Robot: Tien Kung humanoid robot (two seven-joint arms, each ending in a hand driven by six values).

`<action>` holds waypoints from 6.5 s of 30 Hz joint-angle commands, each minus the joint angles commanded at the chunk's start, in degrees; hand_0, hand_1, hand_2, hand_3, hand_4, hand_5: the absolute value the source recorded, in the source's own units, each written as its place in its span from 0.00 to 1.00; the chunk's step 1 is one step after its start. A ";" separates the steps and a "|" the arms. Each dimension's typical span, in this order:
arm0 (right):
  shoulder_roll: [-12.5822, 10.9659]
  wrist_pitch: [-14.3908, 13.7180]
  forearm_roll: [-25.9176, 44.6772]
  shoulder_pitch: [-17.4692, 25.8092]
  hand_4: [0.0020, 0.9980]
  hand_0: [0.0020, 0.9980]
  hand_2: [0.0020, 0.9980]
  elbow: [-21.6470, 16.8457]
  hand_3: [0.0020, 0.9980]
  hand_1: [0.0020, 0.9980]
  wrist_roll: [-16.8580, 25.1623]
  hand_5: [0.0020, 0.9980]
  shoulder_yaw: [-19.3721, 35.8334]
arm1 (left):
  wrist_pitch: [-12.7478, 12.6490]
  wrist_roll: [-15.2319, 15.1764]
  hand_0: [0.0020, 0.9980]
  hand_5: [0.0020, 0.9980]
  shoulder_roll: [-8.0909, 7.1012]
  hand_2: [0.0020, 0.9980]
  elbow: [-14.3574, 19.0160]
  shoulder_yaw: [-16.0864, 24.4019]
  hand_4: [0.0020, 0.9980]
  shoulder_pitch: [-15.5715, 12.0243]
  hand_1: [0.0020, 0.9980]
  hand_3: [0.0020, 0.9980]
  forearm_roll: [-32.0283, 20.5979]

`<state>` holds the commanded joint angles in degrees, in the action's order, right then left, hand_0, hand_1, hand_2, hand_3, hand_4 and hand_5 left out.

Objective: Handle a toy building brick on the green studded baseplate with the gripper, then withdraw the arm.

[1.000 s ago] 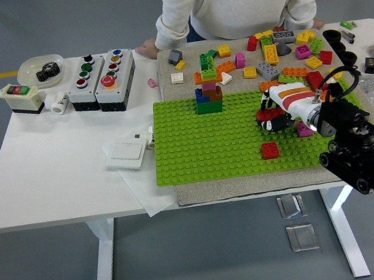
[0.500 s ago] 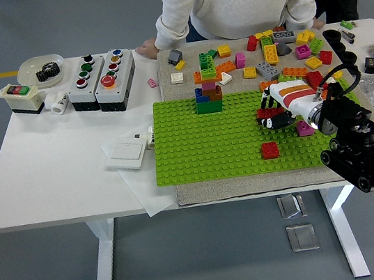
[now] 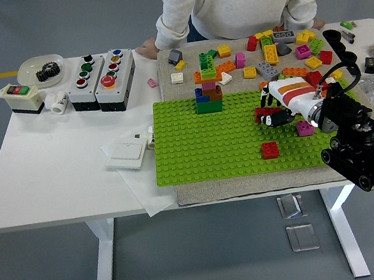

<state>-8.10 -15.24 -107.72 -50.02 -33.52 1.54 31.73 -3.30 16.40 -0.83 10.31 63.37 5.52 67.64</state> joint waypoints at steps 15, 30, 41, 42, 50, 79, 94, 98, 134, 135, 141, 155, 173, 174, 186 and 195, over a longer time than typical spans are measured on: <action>-0.94 0.63 -0.27 0.25 0.82 0.64 0.71 -2.56 0.63 0.64 2.72 0.40 1.09 | 0.01 -0.01 0.78 0.61 -0.04 0.69 0.00 0.06 0.60 -0.05 0.72 0.57 -0.06; -0.62 1.94 1.06 0.76 0.84 0.67 0.73 -2.45 0.69 0.66 3.15 0.40 0.44 | 0.05 0.06 0.78 0.62 -0.08 0.69 0.00 -0.22 0.60 -0.29 0.72 0.57 -0.11; 0.25 2.12 1.94 1.00 0.87 0.66 0.72 -0.63 0.70 0.65 2.28 0.41 0.57 | 0.10 0.13 0.78 0.61 -0.08 0.69 0.00 -0.48 0.60 -0.39 0.72 0.57 0.05; 0.36 1.90 2.19 1.05 0.87 0.66 0.72 -0.42 0.70 0.65 2.14 0.41 0.80 | 0.11 0.12 0.78 0.61 -0.10 0.69 0.00 -0.59 0.60 -0.38 0.72 0.57 -0.03; 0.54 1.77 3.11 0.98 0.87 0.65 0.72 0.20 0.70 0.65 1.52 0.41 1.07 | 0.12 0.06 0.78 0.61 -0.14 0.69 0.00 -0.96 0.59 -0.22 0.72 0.57 -0.38; 1.55 1.01 3.24 0.49 0.80 0.52 0.61 3.09 0.59 0.55 0.60 0.40 1.22 | -0.07 -0.04 0.78 0.61 -0.08 0.69 0.00 -2.11 0.59 0.61 0.72 0.57 -1.35; 1.84 0.94 2.94 0.39 0.77 0.47 0.57 3.87 0.57 0.51 0.48 0.41 1.13 | -0.17 -0.12 0.78 0.61 -0.06 0.69 0.00 -2.47 0.59 0.94 0.72 0.57 -1.55; 1.78 1.20 2.86 0.31 0.77 0.47 0.57 3.92 0.57 0.51 0.39 0.41 0.90 | -0.18 -0.14 0.78 0.61 -0.07 0.69 0.00 -2.58 0.59 1.00 0.72 0.57 -1.67; 0.33 -0.25 -0.42 0.76 0.71 0.37 0.53 1.53 0.52 0.47 1.58 0.46 0.40 | 0.23 0.08 0.78 0.61 -0.16 0.69 0.00 -2.56 0.59 0.29 0.73 0.57 -1.13; 0.25 -0.28 -0.49 0.72 0.71 0.37 0.52 1.35 0.51 0.47 1.59 0.46 0.41 | 0.23 0.07 0.78 0.61 -0.16 0.69 0.00 -2.55 0.59 0.29 0.72 0.57 -1.14; -0.65 -0.37 -0.89 0.40 0.70 0.38 0.52 -0.62 0.51 0.46 1.65 0.46 0.38 | 0.25 0.06 0.78 0.61 -0.18 0.69 0.00 -2.31 0.59 0.30 0.72 0.57 -1.04; -3.16 -0.76 -0.25 0.98 0.69 0.37 0.52 -4.97 0.51 0.46 1.77 0.45 1.25 | 0.25 0.03 0.78 0.61 -0.17 0.69 0.00 -1.85 0.60 0.16 0.72 0.57 -0.83; -15.30 0.38 -4.00 4.38 0.69 0.36 0.52 -22.18 0.51 0.46 0.98 0.44 1.62 | 0.30 -0.03 0.78 0.61 -0.08 0.69 0.00 -0.49 0.60 -0.33 0.72 0.57 0.20; -16.31 0.71 -4.39 4.76 0.69 0.36 0.52 -23.64 0.51 0.46 0.82 0.44 1.42 | 0.31 -0.04 0.78 0.61 -0.08 0.69 0.00 -0.44 0.60 -0.35 0.72 0.57 0.26; -21.73 3.21 -6.04 7.23 0.69 0.37 0.52 -31.99 0.51 0.46 0.00 0.44 -0.33 | 0.28 -0.03 0.78 0.61 -0.02 0.69 0.00 0.01 0.60 -0.49 0.72 0.57 0.59; -22.88 4.45 -7.17 8.04 0.69 0.37 0.52 -35.06 0.51 0.46 -0.06 0.44 -2.63 | 0.29 0.06 0.78 0.61 0.05 0.68 0.00 0.40 0.60 -0.81 0.72 0.57 1.35</action>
<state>-30.98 -10.79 -114.88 -41.98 -68.58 1.49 29.10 -3.01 16.46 -0.79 10.31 63.77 4.71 68.99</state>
